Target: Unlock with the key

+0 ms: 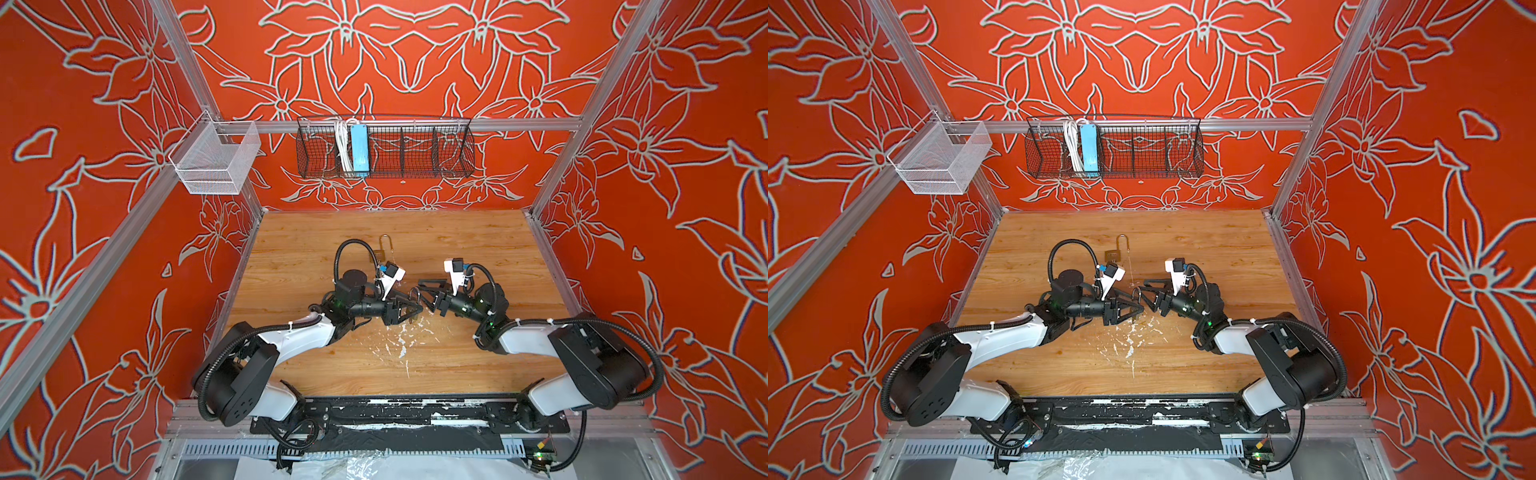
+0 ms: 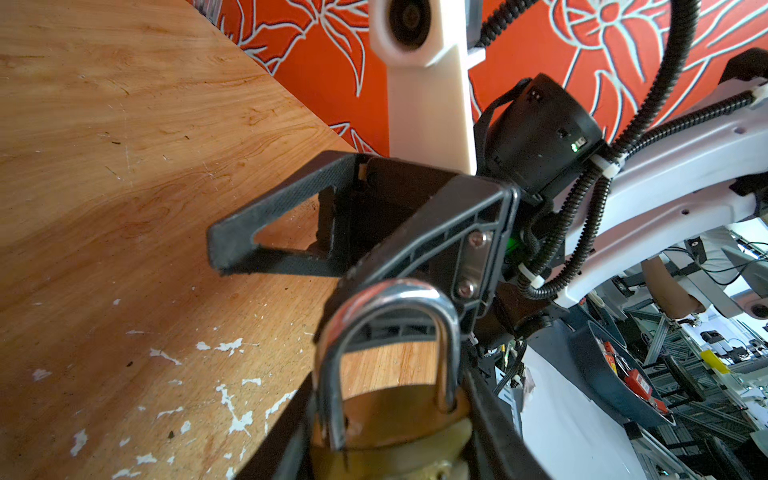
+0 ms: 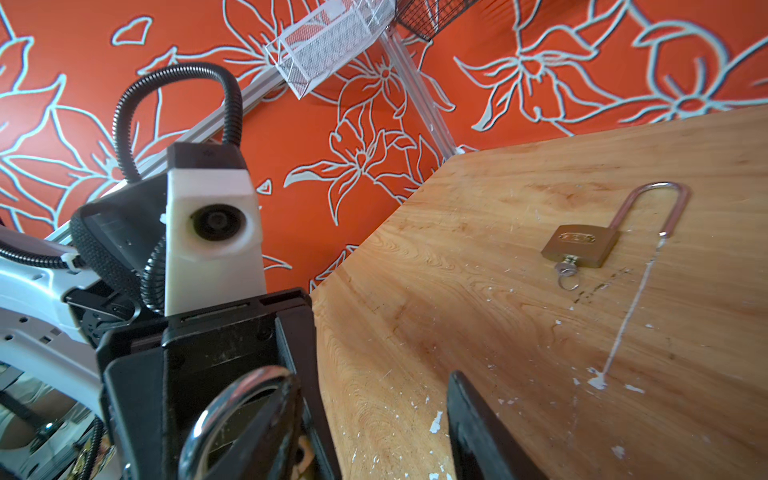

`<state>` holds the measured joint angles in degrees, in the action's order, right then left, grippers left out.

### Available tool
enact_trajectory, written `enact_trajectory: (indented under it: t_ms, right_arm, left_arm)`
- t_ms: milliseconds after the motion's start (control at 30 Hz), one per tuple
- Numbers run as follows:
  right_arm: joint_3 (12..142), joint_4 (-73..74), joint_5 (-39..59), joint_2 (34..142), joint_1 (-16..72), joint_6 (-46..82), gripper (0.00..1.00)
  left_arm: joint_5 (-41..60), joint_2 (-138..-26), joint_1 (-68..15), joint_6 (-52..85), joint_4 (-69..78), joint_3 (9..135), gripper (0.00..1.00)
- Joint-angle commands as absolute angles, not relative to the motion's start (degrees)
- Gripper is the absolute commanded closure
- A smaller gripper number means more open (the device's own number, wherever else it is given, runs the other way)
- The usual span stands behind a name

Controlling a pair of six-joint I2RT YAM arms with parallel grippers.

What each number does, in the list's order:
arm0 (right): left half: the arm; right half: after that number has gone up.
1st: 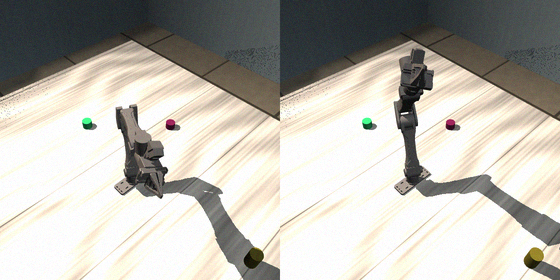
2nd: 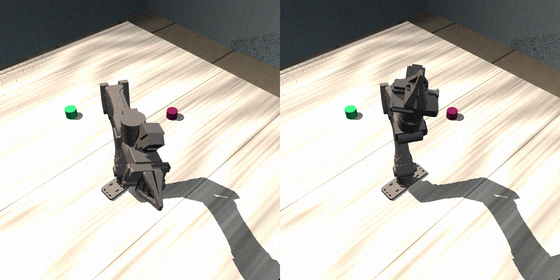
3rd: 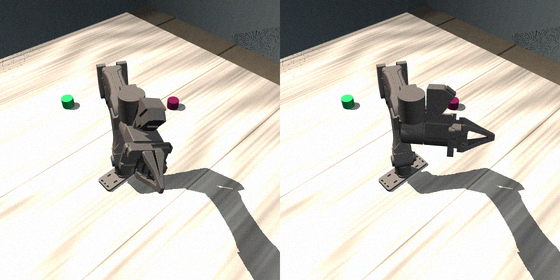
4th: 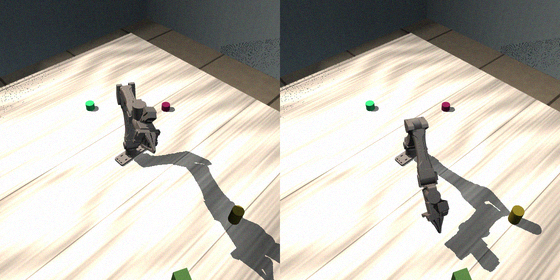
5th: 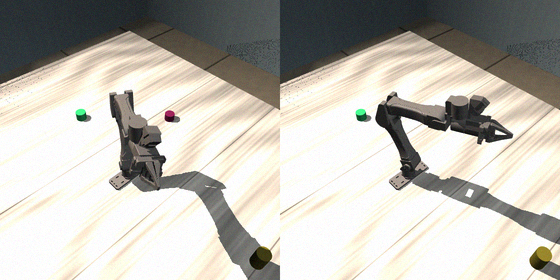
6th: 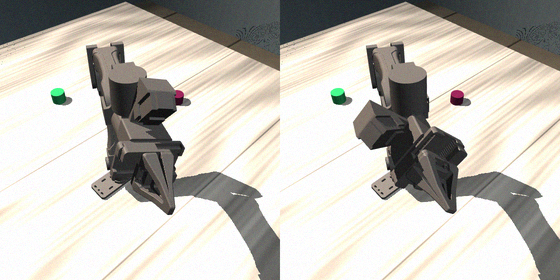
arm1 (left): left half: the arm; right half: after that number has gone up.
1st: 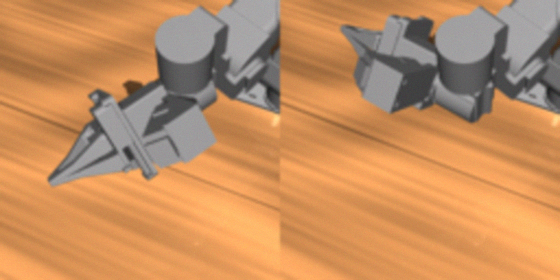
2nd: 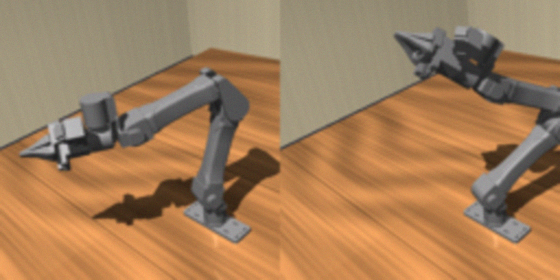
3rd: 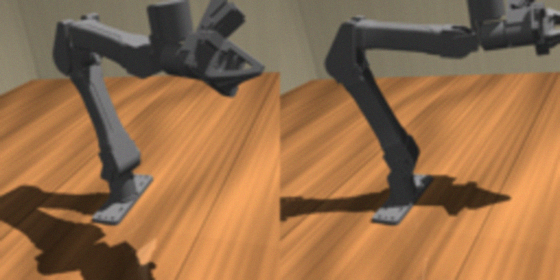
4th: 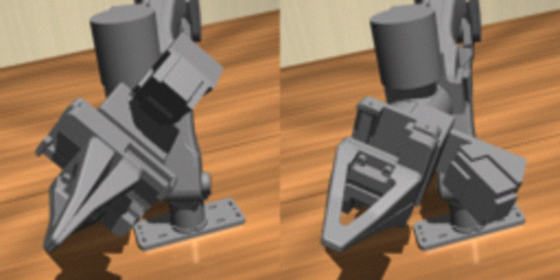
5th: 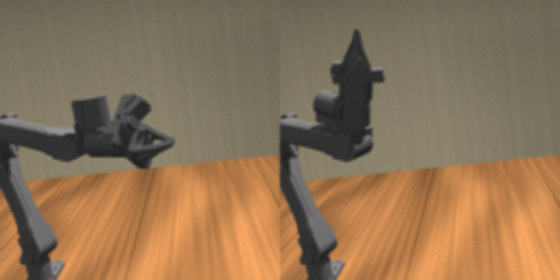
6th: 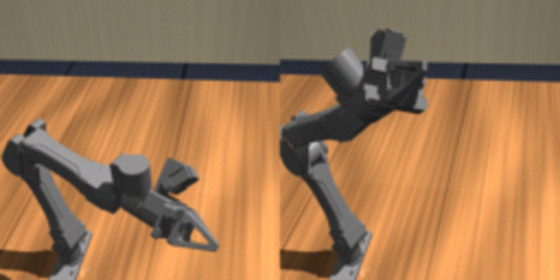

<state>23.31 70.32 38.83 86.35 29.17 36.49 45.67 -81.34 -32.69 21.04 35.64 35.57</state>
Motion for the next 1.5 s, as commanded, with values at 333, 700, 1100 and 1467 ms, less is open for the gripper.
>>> enact_trajectory:
  t_ms: [333, 700, 1100, 1467]
  right_arm:
    - [25.5, 72.9, 43.2, 88.4, 30.4, 37.2, 0.45]
    - [23.8, 61.0, 36.2, 80.5, 30.1, 29.6, 0.42]
    - [25.3, 76.3, 46.2, 88.5, 29.6, 38.7, 0.41]
    - [25.2, 78.3, 48.7, 88.1, 29.6, 39.3, 0.41]
  left_arm:
    - [44.5, -78.5, -32.8, 19.9, 37.6, 36.0, 1.0]
    - [42.6, -74.9, -32.6, 17.7, 34.4, 35.7, 1.0]
    - [48.8, -75.9, -31.0, 19.5, 38.6, 35.0, 1.0]
    - [48.0, -75.1, -30.4, 18.0, 37.2, 34.7, 1.0]
